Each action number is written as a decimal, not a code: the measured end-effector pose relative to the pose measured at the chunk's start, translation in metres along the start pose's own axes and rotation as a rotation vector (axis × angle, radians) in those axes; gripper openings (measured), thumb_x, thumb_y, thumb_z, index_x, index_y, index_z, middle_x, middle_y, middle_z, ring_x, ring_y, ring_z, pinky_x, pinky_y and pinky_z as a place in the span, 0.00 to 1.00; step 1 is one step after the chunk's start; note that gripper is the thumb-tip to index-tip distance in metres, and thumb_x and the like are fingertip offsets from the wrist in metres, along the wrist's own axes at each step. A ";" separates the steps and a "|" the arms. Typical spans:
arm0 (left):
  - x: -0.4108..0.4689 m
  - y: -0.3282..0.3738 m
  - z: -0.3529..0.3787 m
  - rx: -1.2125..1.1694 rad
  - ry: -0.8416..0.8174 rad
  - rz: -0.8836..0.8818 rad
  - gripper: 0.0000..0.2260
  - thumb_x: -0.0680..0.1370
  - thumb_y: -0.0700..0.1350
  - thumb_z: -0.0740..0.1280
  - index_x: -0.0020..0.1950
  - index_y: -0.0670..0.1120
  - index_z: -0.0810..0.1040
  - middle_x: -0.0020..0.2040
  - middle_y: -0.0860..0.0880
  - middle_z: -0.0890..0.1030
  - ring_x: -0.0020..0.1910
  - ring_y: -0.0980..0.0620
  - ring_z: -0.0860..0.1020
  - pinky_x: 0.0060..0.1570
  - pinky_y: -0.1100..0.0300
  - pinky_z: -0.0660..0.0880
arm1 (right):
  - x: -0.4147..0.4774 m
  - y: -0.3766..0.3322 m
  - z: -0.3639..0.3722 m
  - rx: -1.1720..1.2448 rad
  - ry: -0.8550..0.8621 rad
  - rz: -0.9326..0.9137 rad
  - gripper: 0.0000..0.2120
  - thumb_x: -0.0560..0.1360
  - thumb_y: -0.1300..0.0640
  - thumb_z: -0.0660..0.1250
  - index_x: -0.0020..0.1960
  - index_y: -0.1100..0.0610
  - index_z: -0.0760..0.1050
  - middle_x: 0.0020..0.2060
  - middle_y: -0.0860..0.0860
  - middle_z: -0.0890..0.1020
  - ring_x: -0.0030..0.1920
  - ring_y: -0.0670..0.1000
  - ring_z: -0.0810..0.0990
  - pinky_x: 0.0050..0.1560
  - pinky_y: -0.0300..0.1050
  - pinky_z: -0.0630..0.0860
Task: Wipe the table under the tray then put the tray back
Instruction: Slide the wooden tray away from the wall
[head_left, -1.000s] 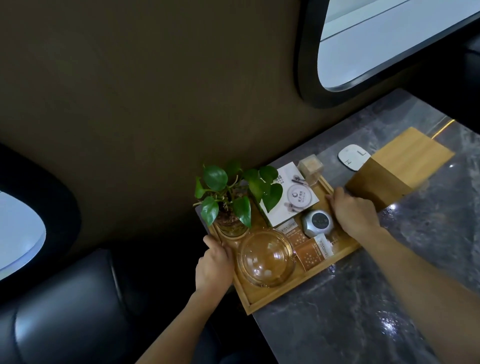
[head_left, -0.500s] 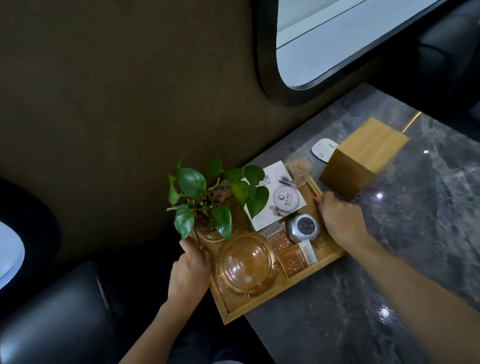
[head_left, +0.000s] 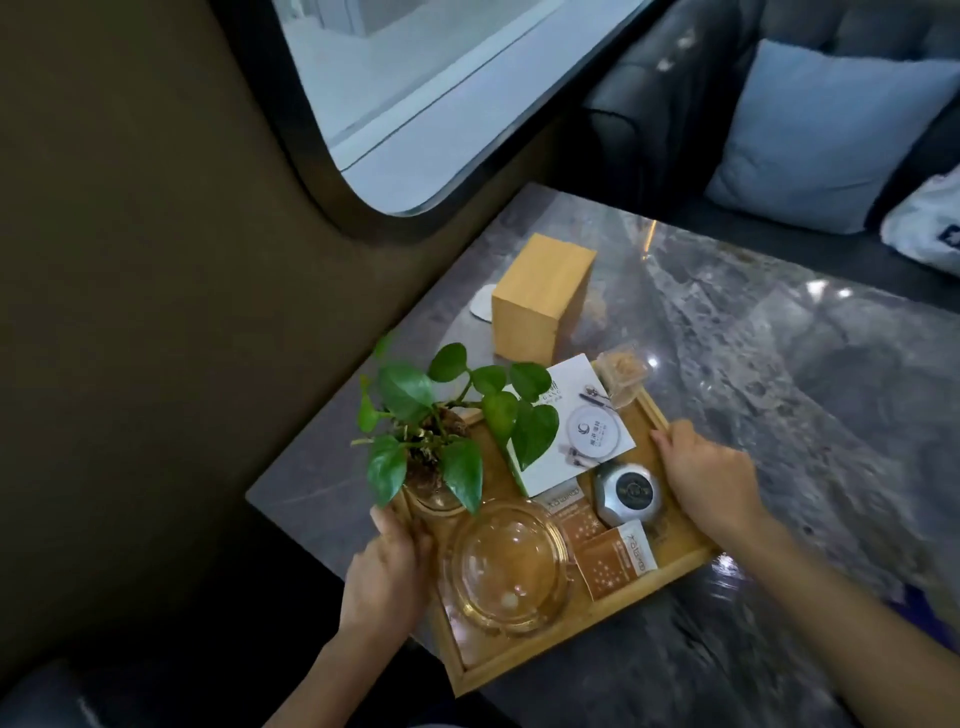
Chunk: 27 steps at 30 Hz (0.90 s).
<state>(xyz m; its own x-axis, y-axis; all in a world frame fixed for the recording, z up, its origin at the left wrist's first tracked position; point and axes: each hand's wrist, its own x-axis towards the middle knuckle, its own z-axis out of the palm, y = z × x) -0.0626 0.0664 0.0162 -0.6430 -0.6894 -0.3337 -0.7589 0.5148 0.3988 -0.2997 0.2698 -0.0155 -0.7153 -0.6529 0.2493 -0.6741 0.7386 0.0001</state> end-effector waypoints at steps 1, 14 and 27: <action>0.003 0.008 0.003 -0.003 -0.017 0.029 0.17 0.80 0.45 0.56 0.61 0.33 0.59 0.49 0.36 0.81 0.48 0.34 0.80 0.49 0.44 0.75 | -0.007 0.009 -0.004 0.002 -0.036 0.047 0.15 0.74 0.56 0.64 0.33 0.62 0.68 0.16 0.55 0.73 0.13 0.57 0.71 0.14 0.41 0.64; 0.074 0.143 0.048 0.058 -0.185 0.336 0.15 0.80 0.44 0.55 0.62 0.35 0.64 0.52 0.35 0.80 0.50 0.37 0.79 0.50 0.47 0.76 | -0.036 0.118 -0.026 0.041 -0.321 0.583 0.17 0.81 0.51 0.48 0.52 0.64 0.68 0.50 0.65 0.80 0.51 0.65 0.78 0.46 0.54 0.72; 0.123 0.200 0.081 0.192 -0.222 0.416 0.13 0.80 0.46 0.52 0.59 0.38 0.62 0.53 0.36 0.81 0.50 0.36 0.80 0.47 0.44 0.75 | -0.023 0.157 -0.006 -0.010 -0.305 0.651 0.16 0.81 0.52 0.50 0.49 0.64 0.67 0.46 0.64 0.82 0.48 0.66 0.80 0.43 0.54 0.75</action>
<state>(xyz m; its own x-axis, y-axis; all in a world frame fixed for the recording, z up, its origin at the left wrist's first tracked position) -0.3017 0.1257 -0.0148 -0.8852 -0.2924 -0.3618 -0.4262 0.8214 0.3789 -0.3878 0.4018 -0.0159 -0.9922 -0.0959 -0.0799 -0.0922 0.9946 -0.0478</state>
